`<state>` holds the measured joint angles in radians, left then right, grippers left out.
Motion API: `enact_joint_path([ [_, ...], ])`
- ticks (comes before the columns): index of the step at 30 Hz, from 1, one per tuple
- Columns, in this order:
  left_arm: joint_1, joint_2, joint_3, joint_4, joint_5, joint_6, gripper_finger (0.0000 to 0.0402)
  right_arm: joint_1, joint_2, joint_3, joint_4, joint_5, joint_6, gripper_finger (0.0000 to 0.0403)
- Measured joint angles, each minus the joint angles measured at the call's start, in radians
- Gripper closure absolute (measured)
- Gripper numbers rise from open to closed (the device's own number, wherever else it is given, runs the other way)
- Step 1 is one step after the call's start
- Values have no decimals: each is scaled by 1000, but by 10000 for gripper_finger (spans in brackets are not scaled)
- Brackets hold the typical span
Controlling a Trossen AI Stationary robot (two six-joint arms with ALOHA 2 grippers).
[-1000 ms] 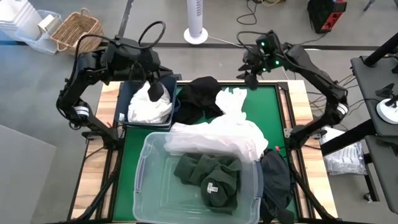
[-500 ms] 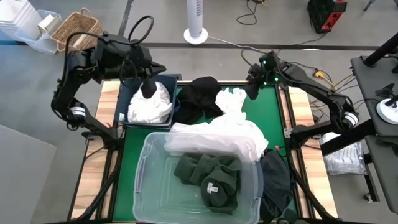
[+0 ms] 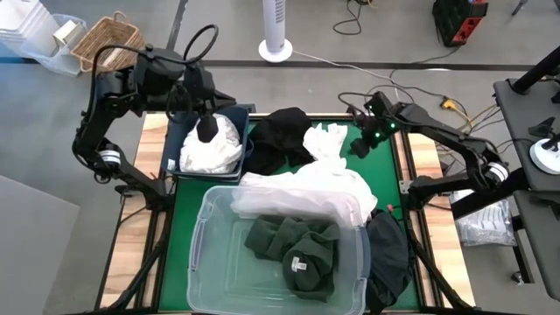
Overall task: Sort clothes
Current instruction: Put the white shirt into the blue laundry bin
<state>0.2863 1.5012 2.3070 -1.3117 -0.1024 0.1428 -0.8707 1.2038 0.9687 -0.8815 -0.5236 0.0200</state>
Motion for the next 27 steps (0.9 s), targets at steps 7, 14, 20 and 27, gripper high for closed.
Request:
enact_joint_path([
  [7,0,3,-13,1,86,14,401,2,11,-77,7,0,32,145],
  [14,0,3,-45,2,226,43,401,10,14,-164,74,-22,60,107],
  [20,0,3,-47,2,224,50,401,50,14,-206,138,-34,75,93],
  [27,2,3,-47,2,223,51,401,109,14,-231,158,-27,84,102],
])
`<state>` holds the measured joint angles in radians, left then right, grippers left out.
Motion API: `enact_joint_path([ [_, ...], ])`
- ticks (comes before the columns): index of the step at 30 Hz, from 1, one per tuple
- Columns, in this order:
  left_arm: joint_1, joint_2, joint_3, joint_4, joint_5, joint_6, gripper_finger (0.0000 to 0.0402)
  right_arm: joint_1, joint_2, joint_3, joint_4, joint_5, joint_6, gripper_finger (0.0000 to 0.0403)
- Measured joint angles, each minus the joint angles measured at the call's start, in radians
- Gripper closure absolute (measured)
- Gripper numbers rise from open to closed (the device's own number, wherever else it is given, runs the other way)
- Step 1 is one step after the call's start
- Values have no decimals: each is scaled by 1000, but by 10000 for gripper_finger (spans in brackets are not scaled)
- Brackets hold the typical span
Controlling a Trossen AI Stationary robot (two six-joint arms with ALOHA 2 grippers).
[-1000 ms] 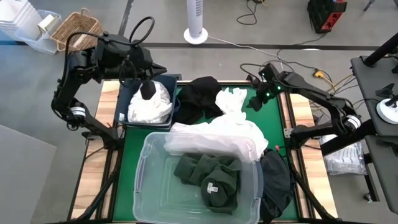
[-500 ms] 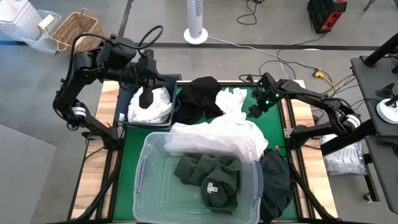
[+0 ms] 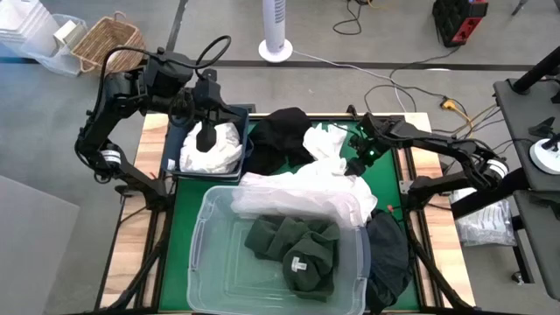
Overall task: Sort clothes
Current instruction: Put the white shirt into the blue laundry bin
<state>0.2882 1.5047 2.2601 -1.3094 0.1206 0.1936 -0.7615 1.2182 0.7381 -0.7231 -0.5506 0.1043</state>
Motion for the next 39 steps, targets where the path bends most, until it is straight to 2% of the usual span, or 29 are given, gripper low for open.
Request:
enact_joint_path([
  [14,0,0,0,0,-1,8,401,31,0,-106,8,54,8,127],
  [22,1,0,-6,1,-1,8,401,31,0,-183,112,56,86,167],
  [28,1,0,-29,19,-2,8,401,31,0,-221,158,56,133,227],
  [31,1,0,-52,39,-2,8,402,31,1,-223,162,56,134,275],
  [36,2,0,-80,64,-2,17,401,31,1,-212,159,55,131,376],
  [39,2,0,-81,84,-2,19,401,31,1,-181,155,54,132,389],
])
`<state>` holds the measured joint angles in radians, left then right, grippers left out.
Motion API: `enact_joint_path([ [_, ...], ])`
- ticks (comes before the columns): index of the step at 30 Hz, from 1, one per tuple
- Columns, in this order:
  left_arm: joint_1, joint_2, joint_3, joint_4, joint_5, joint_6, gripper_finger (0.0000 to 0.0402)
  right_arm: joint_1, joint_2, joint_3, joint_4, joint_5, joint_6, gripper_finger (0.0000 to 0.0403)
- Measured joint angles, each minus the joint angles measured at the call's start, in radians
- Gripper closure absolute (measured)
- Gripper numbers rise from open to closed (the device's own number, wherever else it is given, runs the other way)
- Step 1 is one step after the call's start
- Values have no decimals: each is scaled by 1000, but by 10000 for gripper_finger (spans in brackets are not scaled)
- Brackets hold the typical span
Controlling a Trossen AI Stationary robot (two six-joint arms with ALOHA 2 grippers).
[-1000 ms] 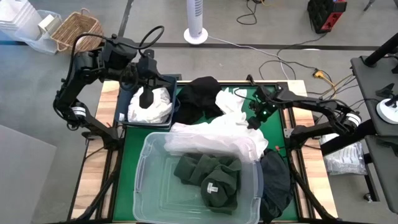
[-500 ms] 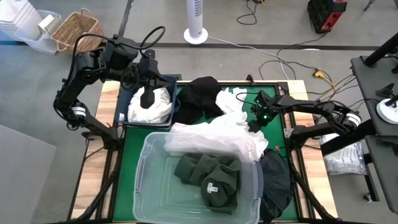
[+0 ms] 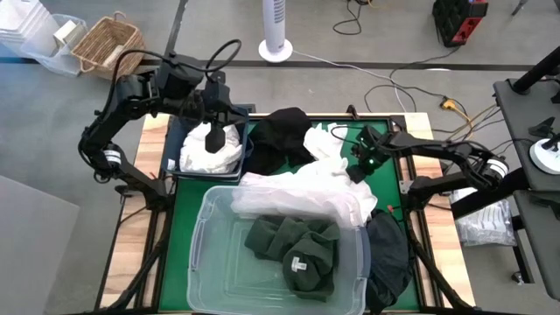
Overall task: Sort clothes
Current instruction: Put the white shirt into the blue laundry bin
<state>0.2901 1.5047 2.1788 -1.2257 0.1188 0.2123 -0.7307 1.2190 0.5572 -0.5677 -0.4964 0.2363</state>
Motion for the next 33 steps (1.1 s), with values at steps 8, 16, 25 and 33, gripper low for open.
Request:
enact_joint_path([
  [8,0,-2,19,13,0,11,401,0,-1,157,-42,-1,-19,394],
  [16,0,-1,19,63,2,20,401,0,-7,394,-115,-8,-74,394],
  [25,0,0,19,126,3,32,401,0,-8,694,-141,-13,-120,394],
  [33,1,0,19,258,4,11,401,0,-8,920,-120,-35,-133,394],
])
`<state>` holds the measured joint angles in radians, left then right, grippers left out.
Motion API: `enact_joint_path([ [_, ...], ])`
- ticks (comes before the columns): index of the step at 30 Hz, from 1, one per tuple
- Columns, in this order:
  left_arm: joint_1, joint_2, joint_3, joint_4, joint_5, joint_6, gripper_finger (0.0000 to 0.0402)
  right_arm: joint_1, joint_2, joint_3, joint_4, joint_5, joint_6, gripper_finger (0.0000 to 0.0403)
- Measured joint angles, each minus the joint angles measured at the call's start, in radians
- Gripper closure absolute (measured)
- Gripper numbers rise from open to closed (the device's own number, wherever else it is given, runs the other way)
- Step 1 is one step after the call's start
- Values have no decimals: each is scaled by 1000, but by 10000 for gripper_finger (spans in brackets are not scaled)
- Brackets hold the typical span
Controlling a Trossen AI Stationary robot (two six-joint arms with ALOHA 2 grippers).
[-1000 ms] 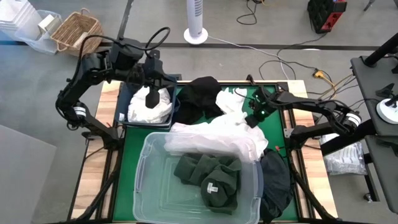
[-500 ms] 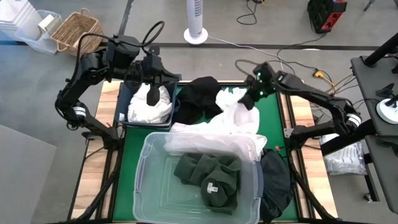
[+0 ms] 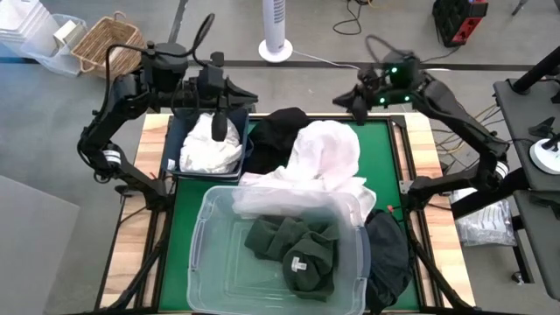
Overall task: Sort clothes
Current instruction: Put the white shirt into the blue laundry bin
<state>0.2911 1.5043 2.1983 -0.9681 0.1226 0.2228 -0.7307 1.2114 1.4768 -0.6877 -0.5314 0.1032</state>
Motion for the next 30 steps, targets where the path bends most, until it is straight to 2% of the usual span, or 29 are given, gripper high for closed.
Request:
enact_joint_path([
  [6,7,5,0,61,0,-21,385,0,0,112,69,0,-1,394],
  [11,8,6,0,61,-1,-22,361,0,2,125,-4,20,-70,394],
  [16,7,6,0,46,-5,-25,346,2,23,123,-166,181,-120,392],
  [20,7,6,0,29,-7,-25,343,-2,68,123,-307,291,-40,384],
  [22,8,6,0,21,-8,-25,343,-3,97,123,-390,330,-28,372],
  [25,8,6,0,5,-8,-23,343,-3,163,123,-487,332,8,337],
  [30,8,6,0,-28,-8,-23,342,-3,288,121,-603,345,58,243],
])
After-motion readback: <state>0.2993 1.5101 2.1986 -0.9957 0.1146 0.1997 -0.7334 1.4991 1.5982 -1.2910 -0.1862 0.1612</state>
